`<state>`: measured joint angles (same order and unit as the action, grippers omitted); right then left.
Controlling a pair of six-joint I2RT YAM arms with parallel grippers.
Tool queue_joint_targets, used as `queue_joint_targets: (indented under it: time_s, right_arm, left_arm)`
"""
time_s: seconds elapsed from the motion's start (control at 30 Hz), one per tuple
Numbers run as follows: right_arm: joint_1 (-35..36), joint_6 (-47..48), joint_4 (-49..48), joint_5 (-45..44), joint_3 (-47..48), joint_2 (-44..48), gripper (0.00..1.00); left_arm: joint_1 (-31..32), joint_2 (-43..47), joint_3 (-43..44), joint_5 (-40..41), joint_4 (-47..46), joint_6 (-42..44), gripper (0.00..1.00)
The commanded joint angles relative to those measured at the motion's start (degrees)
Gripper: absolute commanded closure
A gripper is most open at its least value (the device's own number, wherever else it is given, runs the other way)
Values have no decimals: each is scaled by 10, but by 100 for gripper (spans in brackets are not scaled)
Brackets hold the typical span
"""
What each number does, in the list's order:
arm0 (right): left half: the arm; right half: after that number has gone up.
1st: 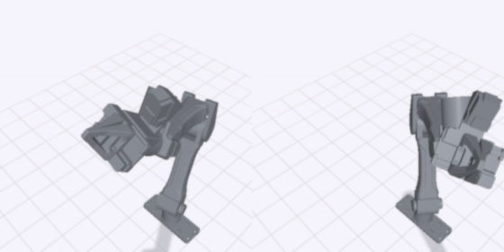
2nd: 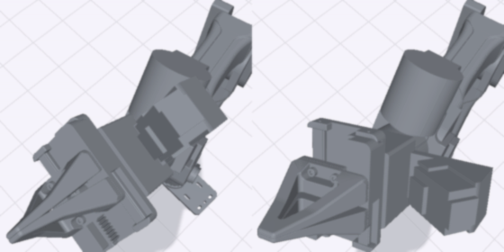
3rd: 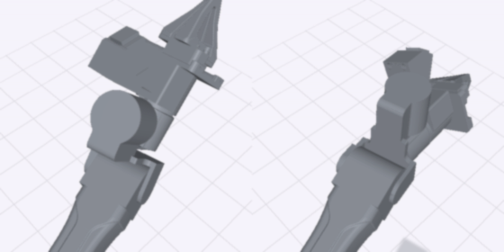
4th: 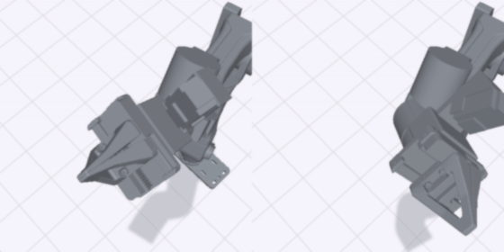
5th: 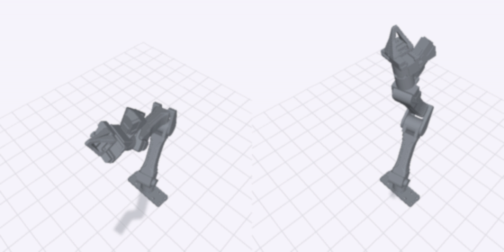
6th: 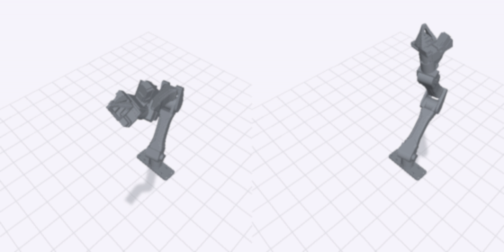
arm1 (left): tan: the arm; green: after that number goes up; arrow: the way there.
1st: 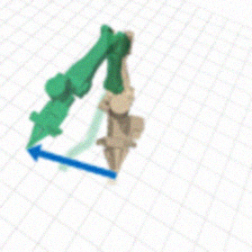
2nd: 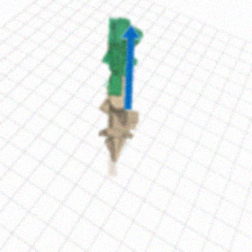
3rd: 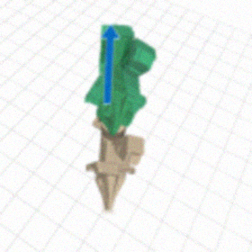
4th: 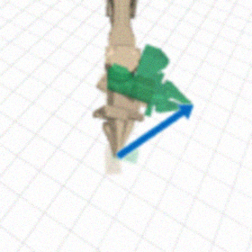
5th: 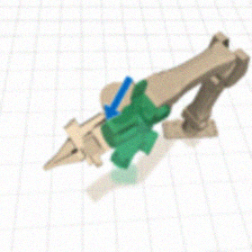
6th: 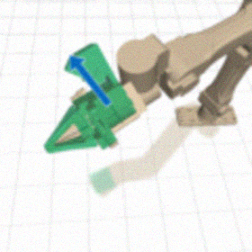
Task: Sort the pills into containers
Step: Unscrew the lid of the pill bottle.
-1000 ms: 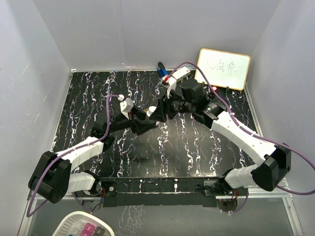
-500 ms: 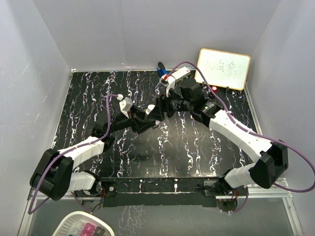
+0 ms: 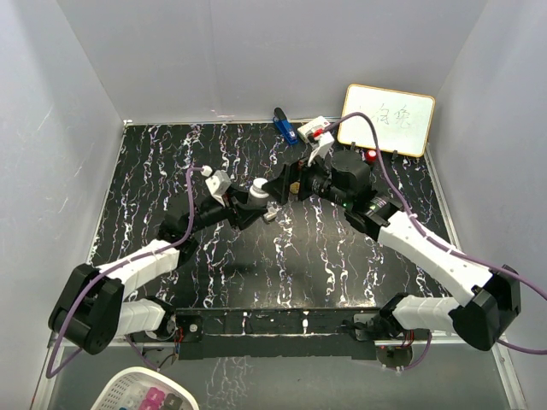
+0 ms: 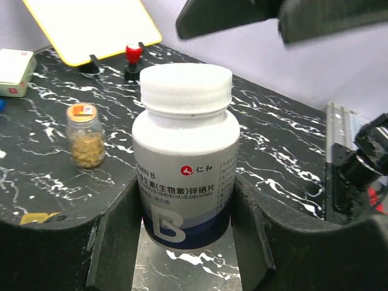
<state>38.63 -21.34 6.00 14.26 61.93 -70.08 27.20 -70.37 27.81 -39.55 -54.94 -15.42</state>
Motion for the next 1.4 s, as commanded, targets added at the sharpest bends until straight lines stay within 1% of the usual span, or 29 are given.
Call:
queue_joint_targets:
  time_s: [0.0, 0.03, 0.13, 0.2, 0.27, 0.47, 0.77, 1.0, 1.23, 1.37]
  right_arm:
    - [11, -29, -99, -124, -12, 31, 2]
    - [15, -28, -106, -129, -13, 29, 7]
    - [33, -28, -123, -134, -6, 10, 33]
    - [50, -24, -128, -147, -1, -2, 34]
    - [78, -12, -136, -169, 2, -11, 34]
    - [130, 27, -122, -248, 7, -23, 31]
    - [168, 54, -130, -346, -23, -14, 31]
    - [177, 59, -145, -385, -35, -14, 32]
    - [179, 55, -164, -392, -46, -10, 42]
    - [179, 53, -167, -384, -45, -13, 54]
  left_arm:
    - [15, 42, -13, 64, -2, 69, 100]
    - [22, 46, -13, 82, 6, 86, 100]
    - [59, 56, -10, 150, 35, 146, 100]
    - [79, 58, -10, 178, 35, 171, 100]
    - [90, 59, -14, 193, 26, 177, 100]
    - [93, 63, -18, 218, 23, 169, 100]
    - [93, 69, -21, 222, 20, 157, 100]
    - [93, 79, -25, 223, 19, 154, 100]
    - [93, 81, -25, 225, 20, 153, 100]
    - [93, 75, -24, 223, 16, 149, 100]
